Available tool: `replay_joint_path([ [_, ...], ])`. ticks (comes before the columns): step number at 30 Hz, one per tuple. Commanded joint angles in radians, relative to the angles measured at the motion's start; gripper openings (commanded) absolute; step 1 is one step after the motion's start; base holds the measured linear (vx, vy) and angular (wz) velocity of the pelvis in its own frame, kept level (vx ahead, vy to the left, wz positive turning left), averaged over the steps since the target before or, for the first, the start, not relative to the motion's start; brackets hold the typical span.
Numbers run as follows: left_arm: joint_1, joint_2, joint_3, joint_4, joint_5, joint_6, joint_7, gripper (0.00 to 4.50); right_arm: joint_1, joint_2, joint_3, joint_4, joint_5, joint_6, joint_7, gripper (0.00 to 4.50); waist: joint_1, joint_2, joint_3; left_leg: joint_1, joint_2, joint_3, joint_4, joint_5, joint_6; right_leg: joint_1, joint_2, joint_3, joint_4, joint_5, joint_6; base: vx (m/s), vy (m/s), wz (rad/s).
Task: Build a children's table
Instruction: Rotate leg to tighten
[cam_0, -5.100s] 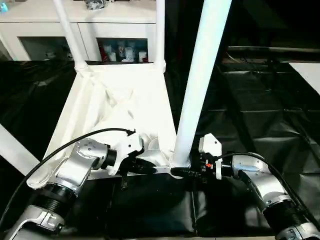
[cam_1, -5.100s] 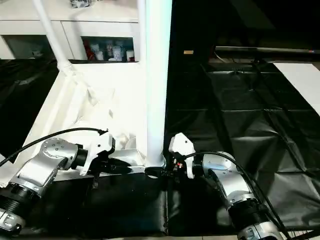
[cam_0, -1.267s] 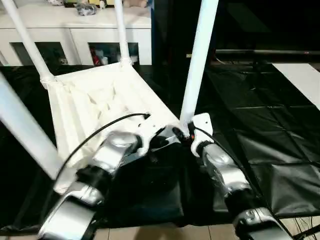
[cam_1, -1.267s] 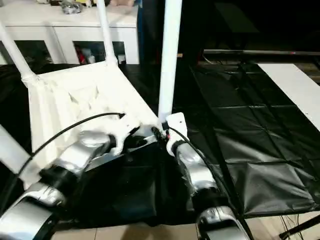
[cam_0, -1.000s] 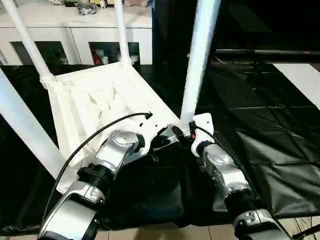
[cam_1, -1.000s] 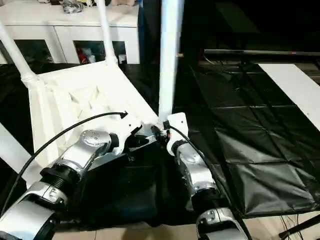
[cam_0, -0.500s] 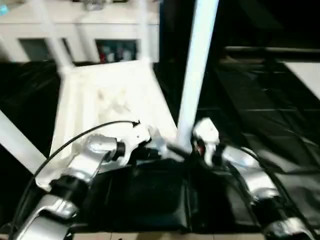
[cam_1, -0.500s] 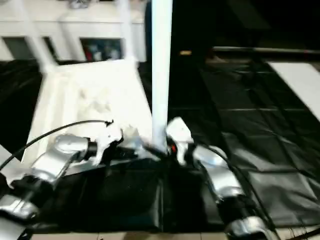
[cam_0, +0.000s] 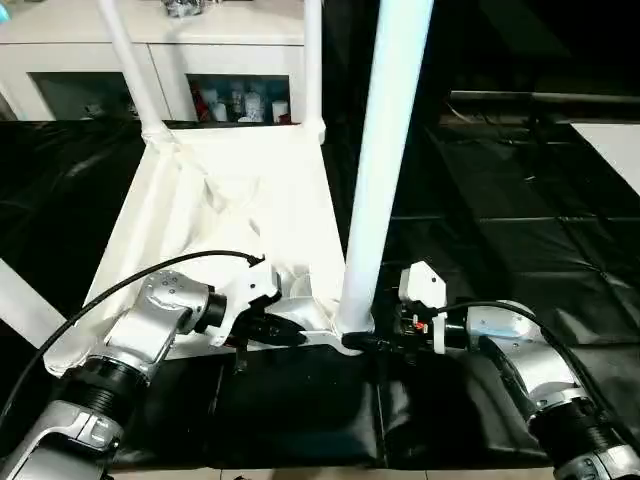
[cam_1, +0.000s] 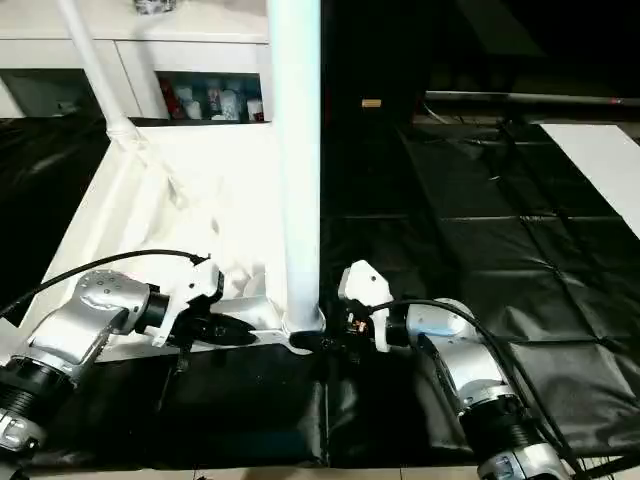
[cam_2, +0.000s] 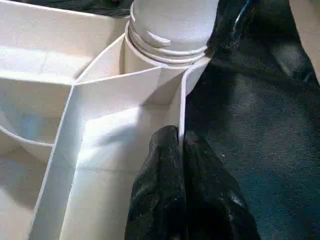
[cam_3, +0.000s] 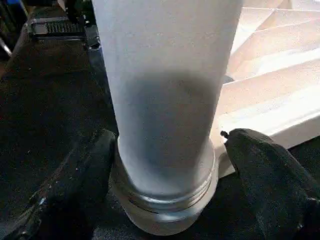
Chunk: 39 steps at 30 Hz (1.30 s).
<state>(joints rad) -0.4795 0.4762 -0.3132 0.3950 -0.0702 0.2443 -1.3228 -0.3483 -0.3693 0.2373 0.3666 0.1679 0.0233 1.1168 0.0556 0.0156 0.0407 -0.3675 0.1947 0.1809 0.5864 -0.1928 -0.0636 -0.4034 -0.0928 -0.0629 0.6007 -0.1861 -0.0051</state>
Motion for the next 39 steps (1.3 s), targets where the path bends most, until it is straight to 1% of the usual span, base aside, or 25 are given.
replay_joint_path([
  [1, 0.008, 0.004, -0.018, -0.021, -0.011, 0.018, -0.029, 0.00, -0.004, -0.013, 0.003, -0.008, 0.007, 0.012, 0.010, 3.66, 0.000, -0.004, -0.057, 0.009, 0.034, -0.005, -0.069, -0.169, 0.057, 0.053, -0.045, 0.041, -0.056, -0.112, -0.256, 0.000, 0.000, 0.00],
  [2, 0.008, 0.004, -0.019, -0.021, -0.011, 0.019, -0.030, 0.00, -0.003, -0.015, 0.003, -0.006, 0.005, 0.010, 0.012, 3.45, 0.000, -0.004, -0.057, 0.010, 0.034, -0.004, -0.069, -0.164, 0.059, 0.053, -0.044, 0.041, -0.056, -0.103, -0.259, 0.000, 0.000, 0.00],
  [5, 0.008, 0.004, -0.020, -0.020, -0.010, 0.018, -0.028, 0.00, 0.000, -0.020, 0.007, -0.002, -0.004, 0.004, 0.014, 3.29, 0.000, -0.005, -0.058, 0.009, 0.032, -0.004, -0.066, -0.146, 0.070, 0.054, -0.045, 0.040, -0.053, -0.078, -0.265, 0.000, 0.000, 0.00],
  [6, 0.008, 0.005, -0.021, -0.020, -0.010, 0.019, -0.027, 0.00, 0.001, -0.024, 0.011, -0.001, -0.011, 0.002, 0.014, 3.10, 0.000, -0.005, -0.059, 0.008, 0.032, -0.004, -0.066, -0.144, 0.072, 0.055, -0.045, 0.040, -0.053, -0.079, -0.265, 0.000, 0.000, 0.00],
  [7, 0.008, 0.005, -0.022, -0.020, -0.009, 0.020, -0.026, 0.00, 0.001, -0.023, 0.011, 0.001, -0.013, 0.002, 0.014, 3.10, 0.000, -0.005, -0.059, 0.008, 0.032, -0.004, -0.066, -0.143, 0.073, 0.055, -0.045, 0.039, -0.053, -0.082, -0.265, 0.000, 0.000, 0.00],
  [10, 0.008, 0.005, -0.021, -0.021, -0.009, 0.022, -0.025, 0.00, -0.001, -0.020, 0.008, 0.005, -0.016, 0.004, 0.010, 2.77, 0.001, -0.005, -0.058, 0.009, 0.033, -0.004, -0.066, -0.150, 0.071, 0.054, -0.045, 0.039, -0.054, -0.095, -0.264, 0.000, 0.000, 0.00],
  [20, 0.010, 0.005, -0.022, -0.022, -0.005, 0.021, -0.019, 0.00, -0.003, -0.006, 0.005, 0.014, -0.015, 0.002, -0.004, 2.63, 0.002, -0.006, -0.060, 0.008, 0.032, -0.004, -0.063, -0.140, 0.073, 0.055, -0.045, 0.039, -0.052, -0.088, -0.264, 0.000, 0.000, 0.00],
  [22, 0.011, -0.003, -0.021, -0.014, 0.004, 0.014, 0.004, 0.00, -0.008, 0.015, -0.003, 0.036, -0.031, 0.002, -0.060, 2.63, 0.001, -0.006, -0.059, 0.007, 0.031, -0.004, -0.063, -0.137, 0.073, 0.055, -0.045, 0.039, -0.051, -0.087, -0.265, 0.000, 0.000, 0.00],
  [23, 0.009, -0.014, -0.019, -0.001, 0.015, 0.004, 0.030, 0.00, -0.014, 0.032, -0.010, 0.056, -0.043, -0.003, -0.104, 2.63, 0.000, -0.007, -0.057, 0.007, 0.031, -0.004, -0.065, -0.151, 0.068, 0.054, -0.045, 0.039, -0.055, -0.109, -0.260, 0.000, 0.000, 0.00],
  [24, 0.001, -0.033, -0.020, 0.025, 0.036, -0.006, 0.078, 0.00, -0.021, 0.061, -0.021, 0.081, -0.054, 0.000, -0.166, 2.62, -0.004, -0.006, -0.053, 0.008, 0.031, -0.004, -0.067, -0.182, 0.056, 0.050, -0.046, 0.039, -0.061, -0.159, -0.252, 0.000, 0.000, 0.00],
  [25, -0.011, -0.054, -0.024, 0.062, 0.068, -0.014, 0.142, 0.00, -0.032, 0.097, -0.033, 0.111, -0.067, 0.009, -0.246, 2.62, -0.009, -0.007, -0.047, 0.009, 0.030, -0.006, -0.074, -0.232, 0.033, 0.046, -0.044, 0.039, -0.071, -0.251, -0.228, 0.000, 0.000, 0.00],
  [26, -0.019, -0.065, -0.025, 0.080, 0.082, -0.017, 0.174, 0.00, -0.036, 0.112, -0.037, 0.123, -0.075, 0.013, -0.283, 2.62, -0.010, -0.008, -0.045, 0.012, 0.029, -0.007, -0.075, -0.261, 0.017, 0.046, -0.046, 0.038, -0.075, -0.309, -0.215, 0.000, 0.000, 0.00],
  [27, -0.034, -0.087, -0.025, 0.118, 0.109, -0.021, 0.241, 0.00, -0.045, 0.142, -0.045, 0.146, -0.092, 0.021, -0.359, 2.62, -0.015, -0.008, -0.043, 0.017, 0.027, -0.010, -0.075, -0.302, -0.004, 0.041, -0.049, 0.039, -0.085, -0.407, -0.181, 0.000, 0.000, 0.00],
  [28, -0.042, -0.101, -0.022, 0.135, 0.117, -0.021, 0.273, 0.00, -0.048, 0.160, -0.050, 0.156, -0.097, 0.024, -0.396, 2.62, -0.017, -0.011, -0.044, 0.018, 0.027, -0.012, -0.075, -0.309, -0.013, 0.042, -0.051, 0.040, -0.087, -0.430, -0.170, 0.000, 0.000, 0.00],
  [29, -0.050, -0.117, -0.018, 0.150, 0.122, -0.018, 0.304, 0.00, -0.050, 0.182, -0.054, 0.162, -0.100, 0.028, -0.434, 2.62, -0.023, -0.012, -0.040, 0.015, 0.025, -0.017, -0.080, -0.333, -0.023, 0.043, -0.050, 0.037, -0.091, -0.489, -0.142, -0.051, -0.005, -0.04],
  [30, -0.065, -0.156, -0.009, 0.174, 0.127, -0.007, 0.368, 0.00, -0.056, 0.233, -0.066, 0.175, -0.108, 0.042, -0.526, 2.62, -0.025, -0.011, -0.039, 0.019, 0.022, -0.017, -0.077, -0.352, -0.024, 0.035, -0.051, 0.037, -0.100, -0.542, -0.116, -0.056, -0.002, -0.04],
  [31, -0.074, -0.187, -0.005, 0.188, 0.129, 0.005, 0.412, 0.00, -0.066, 0.277, -0.079, 0.193, -0.121, 0.056, -0.626, 2.62, -0.027, -0.011, -0.039, 0.021, 0.022, -0.020, -0.078, -0.364, -0.026, 0.032, -0.052, 0.036, -0.105, -0.575, -0.100, -0.056, -0.002, -0.04],
  [32, -0.074, -0.187, -0.005, 0.188, 0.129, 0.005, 0.412, 0.00, -0.066, 0.277, -0.079, 0.193, -0.121, 0.056, -0.626, 2.62, -0.030, -0.013, -0.039, 0.017, 0.020, -0.021, -0.078, -0.359, -0.028, 0.033, -0.051, 0.035, -0.105, -0.583, -0.093, 0.000, 0.000, 0.00],
  [33, -0.087, -0.226, 0.002, 0.207, 0.133, 0.024, 0.473, 0.00, -0.083, 0.325, -0.100, 0.224, -0.131, 0.069, -0.743, 2.62, -0.032, -0.012, -0.039, 0.013, 0.020, -0.026, -0.081, -0.364, -0.030, 0.035, -0.053, 0.032, -0.107, -0.603, -0.079, 0.000, 0.000, 0.00],
  [34, -0.091, -0.235, 0.003, 0.212, 0.135, 0.027, 0.489, 0.00, -0.087, 0.336, -0.105, 0.231, -0.129, 0.073, -0.765, 2.62, -0.034, -0.010, -0.039, 0.015, 0.020, -0.026, -0.081, -0.370, -0.032, 0.032, -0.051, 0.032, -0.108, -0.604, -0.076, 0.000, 0.000, 0.00],
  [35, -0.108, -0.276, 0.011, 0.245, 0.146, 0.037, 0.560, 0.00, -0.107, 0.384, -0.128, 0.265, -0.123, 0.082, -0.847, 2.62, -0.039, -0.009, -0.039, 0.019, 0.019, -0.028, -0.080, -0.392, -0.035, 0.026, -0.051, 0.030, -0.111, -0.613, -0.076, 0.000, 0.000, 0.00],
  [36, -0.117, -0.295, 0.014, 0.263, 0.153, 0.038, 0.592, 0.00, -0.116, 0.404, -0.136, 0.282, -0.123, 0.082, -0.879, 2.62, -0.041, -0.007, -0.040, 0.026, 0.018, -0.027, -0.079, -0.404, -0.036, 0.021, -0.049, 0.029, -0.114, -0.605, -0.079, 0.000, 0.000, 0.00],
  [37, -0.122, -0.304, 0.015, 0.273, 0.156, 0.037, 0.602, 0.00, -0.121, 0.411, -0.133, 0.289, -0.131, 0.078, -0.891, 2.62, -0.042, -0.009, -0.041, 0.021, 0.019, -0.029, -0.082, -0.403, -0.031, 0.027, -0.048, 0.026, -0.113, -0.581, -0.083, 0.000, 0.000, 0.00],
  [38, -0.140, -0.326, 0.013, 0.307, 0.168, 0.033, 0.631, 0.00, -0.135, 0.411, -0.095, 0.303, -0.185, 0.048, -0.910, 2.62, -0.042, -0.008, -0.042, 0.019, 0.020, -0.029, -0.084, -0.400, -0.027, 0.029, -0.048, 0.027, -0.113, -0.564, -0.085, 0.000, 0.000, 0.00],
  [39, -0.145, -0.330, 0.012, 0.317, 0.172, 0.031, 0.638, 0.00, -0.138, 0.410, -0.084, 0.305, -0.199, 0.040, -0.911, 2.62, -0.043, -0.007, -0.045, 0.017, 0.022, -0.028, -0.086, -0.390, -0.026, 0.031, -0.047, 0.028, -0.110, -0.513, -0.095, 0.000, 0.000, 0.00],
])
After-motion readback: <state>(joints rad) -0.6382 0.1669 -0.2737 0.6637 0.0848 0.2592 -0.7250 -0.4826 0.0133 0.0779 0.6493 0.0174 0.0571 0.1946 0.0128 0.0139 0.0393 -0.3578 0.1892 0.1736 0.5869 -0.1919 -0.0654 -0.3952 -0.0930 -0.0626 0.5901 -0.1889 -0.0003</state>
